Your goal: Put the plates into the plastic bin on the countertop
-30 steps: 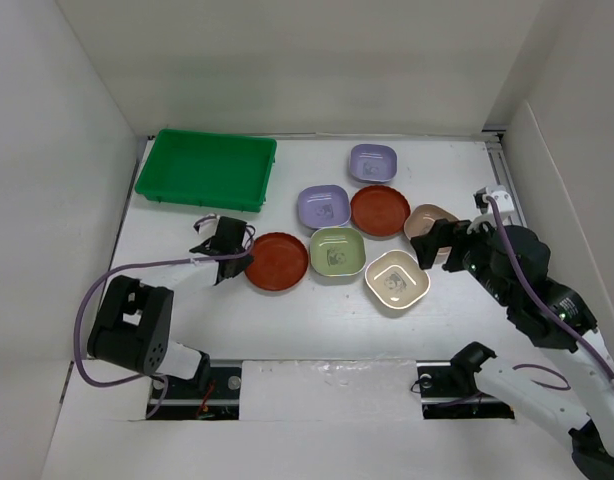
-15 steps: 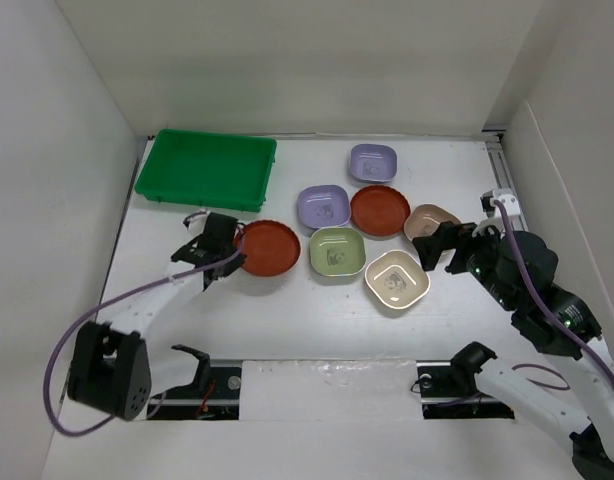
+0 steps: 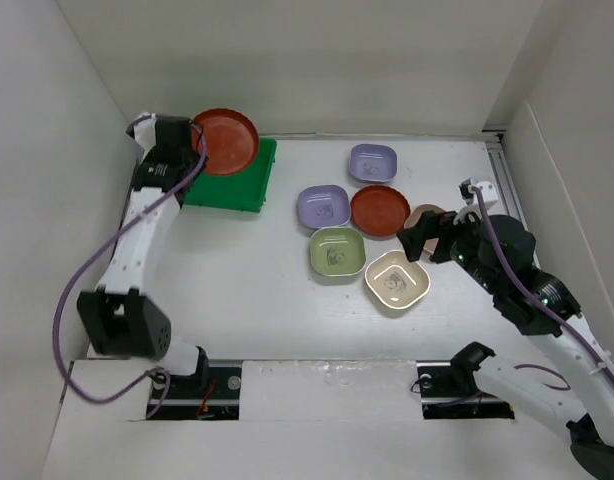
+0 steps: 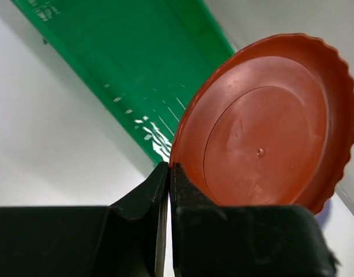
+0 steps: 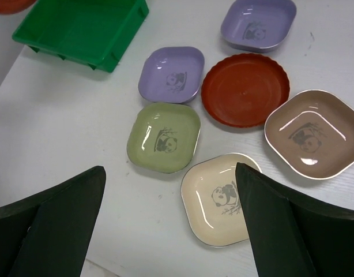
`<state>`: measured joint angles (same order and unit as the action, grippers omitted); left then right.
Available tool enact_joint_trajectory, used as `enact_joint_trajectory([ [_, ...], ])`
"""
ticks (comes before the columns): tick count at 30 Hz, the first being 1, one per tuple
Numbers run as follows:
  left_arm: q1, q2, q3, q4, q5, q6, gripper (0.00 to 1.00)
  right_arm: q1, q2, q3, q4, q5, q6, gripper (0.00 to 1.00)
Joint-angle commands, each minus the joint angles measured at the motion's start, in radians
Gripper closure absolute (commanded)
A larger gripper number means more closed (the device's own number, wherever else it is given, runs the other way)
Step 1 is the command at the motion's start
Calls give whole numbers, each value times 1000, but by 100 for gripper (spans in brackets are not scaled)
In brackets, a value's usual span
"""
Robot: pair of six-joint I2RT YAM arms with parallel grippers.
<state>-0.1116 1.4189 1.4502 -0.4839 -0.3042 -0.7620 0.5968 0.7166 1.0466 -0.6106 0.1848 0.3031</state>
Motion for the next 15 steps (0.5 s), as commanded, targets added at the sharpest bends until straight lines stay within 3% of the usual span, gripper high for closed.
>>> enact_joint_trajectory([
  [1,55,197,103,-6,2,20,100,6,3,12,75,-34,1,0],
  [6,92,452,232,83,54,67,100,6,-9,-8,86,-54,1,0],
  [8,102,582,341,44,75,76,100,6,-20,-33,95,-64,1,0],
  [15,112,715,456,28,42,66,100,6,-29,-65,95,-85,1,0],
])
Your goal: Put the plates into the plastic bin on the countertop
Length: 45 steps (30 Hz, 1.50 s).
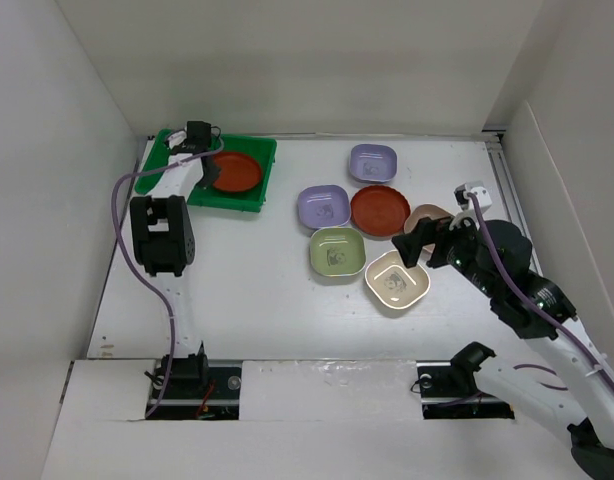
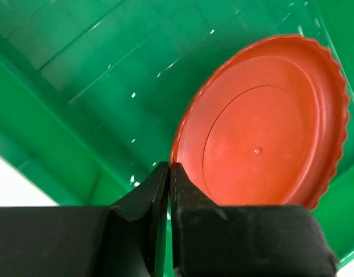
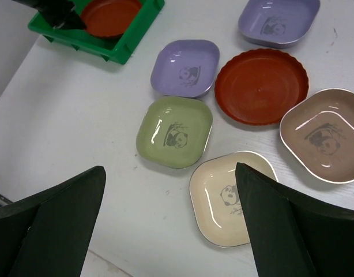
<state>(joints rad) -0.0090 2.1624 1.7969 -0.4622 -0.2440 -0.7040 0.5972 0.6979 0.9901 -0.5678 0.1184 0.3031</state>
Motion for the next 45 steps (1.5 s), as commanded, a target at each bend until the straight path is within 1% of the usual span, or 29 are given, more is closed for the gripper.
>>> enact_joint_trajectory([
  [1,9,-29,125,-6,-18,8,100,6,-11,-8,52,-19,1,0],
  [2,9,-15,140,-6,-27,8,95,6,-11,-8,52,-19,1,0],
  [3,9,-4,171,-36,-28,8,84,6,-11,-8,52,-19,1,0],
  [4,9,-4,180,-36,-28,8,65,6,-2,-8,52,-19,1,0],
  [5,9,-4,180,-36,-28,8,50,6,-1,-19,52,-19,1,0],
  [6,9,-16,180,-36,-28,8,21,6,8,-19,52,-8,1,0],
  [7,9,-50,156,-15,-18,8,9,6,17,-28,52,-8,1,0],
  [8,9,-70,139,6,-18,8,0,6,17,-28,63,-8,1,0],
  [14,-49,-220,127,57,-8,92,0,6,63,-28,72,-7,1,0],
  [18,-153,-332,62,66,-8,106,0,-17,132,-50,83,66,11,0],
  [19,-204,-354,35,66,-8,106,0,-40,152,-50,92,78,24,0],
  [20,-230,-372,35,57,-21,106,0,-54,172,-50,114,78,24,0],
  [23,-339,-467,-63,48,-58,87,0,-123,290,-47,151,24,7,0],
  [24,-367,-495,-132,62,-67,78,0,-141,334,5,151,36,7,2],
  [25,-418,-550,-167,74,-78,78,0,-160,433,37,137,52,-21,2],
  [27,-460,-604,-259,74,-97,46,0,-222,543,167,93,64,-48,2],
  [28,-474,-651,-289,74,-97,46,0,-244,648,211,92,64,-77,2],
  [30,-474,-702,-349,85,-52,23,0,-302,757,295,70,47,-125,2],
  [31,-474,-752,-407,94,-35,23,0,-319,816,388,56,47,-143,3],
  [32,-474,-777,-428,85,-35,23,0,-335,941,447,31,47,-188,5],
  [33,-474,-798,-447,85,-35,23,0,-349,1004,508,-1,75,-208,6],
  [34,-474,-818,-477,74,-35,38,0,-373,1064,619,-53,92,-226,9],
  [35,-474,-855,-487,45,-44,47,0,-382,1165,665,-76,104,-267,9],
  [36,-474,-871,-487,33,-54,47,0,-393,1207,697,-87,104,-288,9],
  [37,-474,-886,-504,24,-54,61,0,-424,1238,737,-87,51,-301,9],
  [39,-474,-935,-545,23,-54,72,0,-462,1294,737,-72,-52,-323,9],
  [40,-474,-950,-559,23,-54,84,0,-480,1304,737,-51,-162,-337,9],
  [42,-474,-972,-580,13,-54,84,0,-519,1333,726,-3,-227,-337,9],
  [45,-474,-1001,-599,13,-44,95,0,-533,1384,775,-35,-313,-375,10],
])
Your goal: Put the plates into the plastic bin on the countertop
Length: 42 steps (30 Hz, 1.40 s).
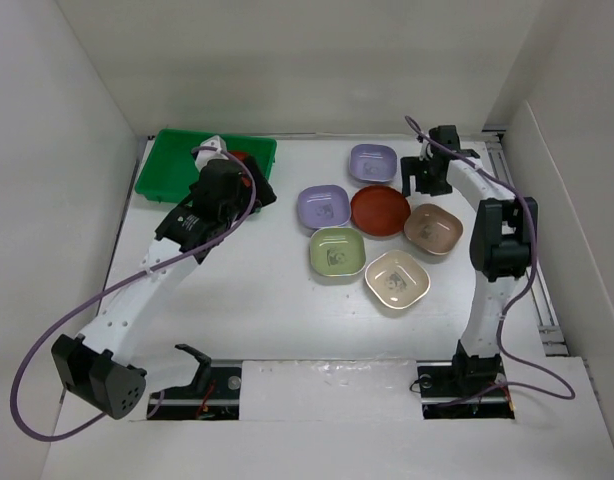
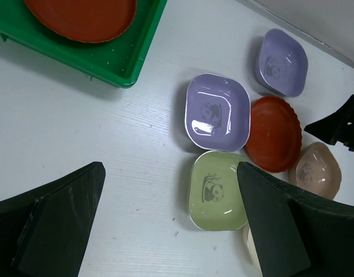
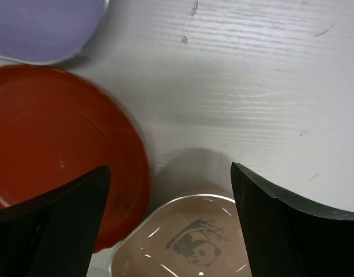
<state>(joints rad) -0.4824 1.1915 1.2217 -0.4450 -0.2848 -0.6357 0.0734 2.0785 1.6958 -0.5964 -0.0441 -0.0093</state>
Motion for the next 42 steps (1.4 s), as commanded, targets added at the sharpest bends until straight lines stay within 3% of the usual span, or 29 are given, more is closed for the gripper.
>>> enact_joint_trajectory([
  [1,-1,-39,-24,-4,-4,27,0,-9,35,83,-22,-160,-87,10],
  [9,-1,-49,-24,5,16,36,0,22,161,194,-95,-89,-106,17],
  [16,-1,-58,-24,5,16,36,0,22,172,173,-95,-54,-106,32],
  [19,-1,-67,-24,-4,16,36,0,31,161,144,-95,-45,-106,41],
  [22,-1,-67,-24,-4,7,36,0,31,151,108,-86,-54,-95,62],
  [27,-1,-67,-24,-4,7,36,0,40,127,61,-54,-54,-95,70],
  [35,8,-58,-24,-4,7,36,0,49,118,51,-54,-36,-95,100],
  [42,8,-58,-24,-14,7,36,0,49,91,51,-63,-13,-84,100],
])
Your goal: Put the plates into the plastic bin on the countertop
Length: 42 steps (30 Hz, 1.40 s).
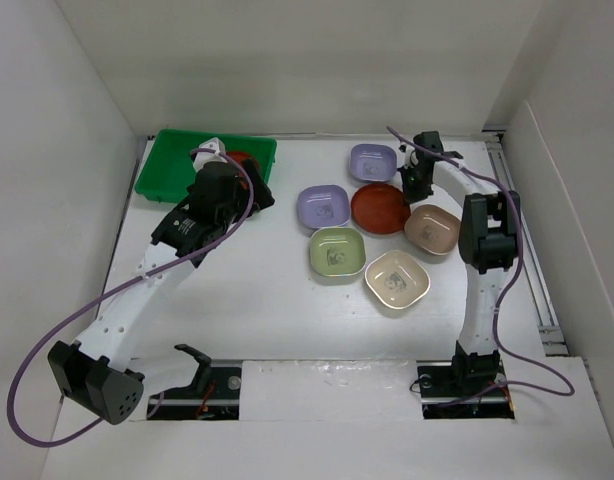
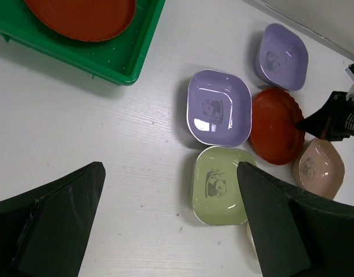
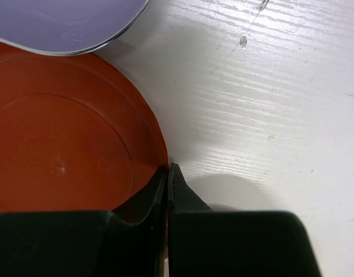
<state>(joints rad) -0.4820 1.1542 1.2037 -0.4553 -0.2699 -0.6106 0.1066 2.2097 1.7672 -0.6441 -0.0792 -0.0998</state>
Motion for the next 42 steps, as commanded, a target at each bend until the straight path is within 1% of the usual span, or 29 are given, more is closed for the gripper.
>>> enact_joint_trajectory([
  [1,8,-21,-6,-3,-8,11,0,16,-53,-20,-15,22,15,100],
  [6,8,-11,-6,-3,-8,11,0,48,-107,-32,-25,9,25,100],
  [10,8,-11,3,-3,-8,11,0,70,-134,-66,-37,82,45,100],
  [19,8,7,3,-3,-8,11,0,70,-268,-117,-37,194,107,100],
  [20,8,7,3,-3,1,11,0,70,-280,-117,-51,225,107,100],
  [24,8,16,-6,20,11,11,0,79,-343,-75,-100,311,141,100],
  [27,8,36,-6,53,60,11,0,111,-413,-64,-112,361,163,100],
  [30,8,90,6,89,109,20,0,149,-475,-32,-121,394,163,100],
  [31,8,107,16,99,127,31,0,180,-485,-14,-143,403,163,100],
  [34,-10,174,56,154,178,57,0,240,-511,6,-161,386,172,100],
  [36,-10,222,65,202,245,77,0,266,-550,-8,-138,354,172,100],
  [38,-10,246,88,213,256,86,0,301,-573,-29,-114,303,172,100],
  [42,-10,265,79,283,296,95,0,344,-617,-52,-83,265,153,100],
])
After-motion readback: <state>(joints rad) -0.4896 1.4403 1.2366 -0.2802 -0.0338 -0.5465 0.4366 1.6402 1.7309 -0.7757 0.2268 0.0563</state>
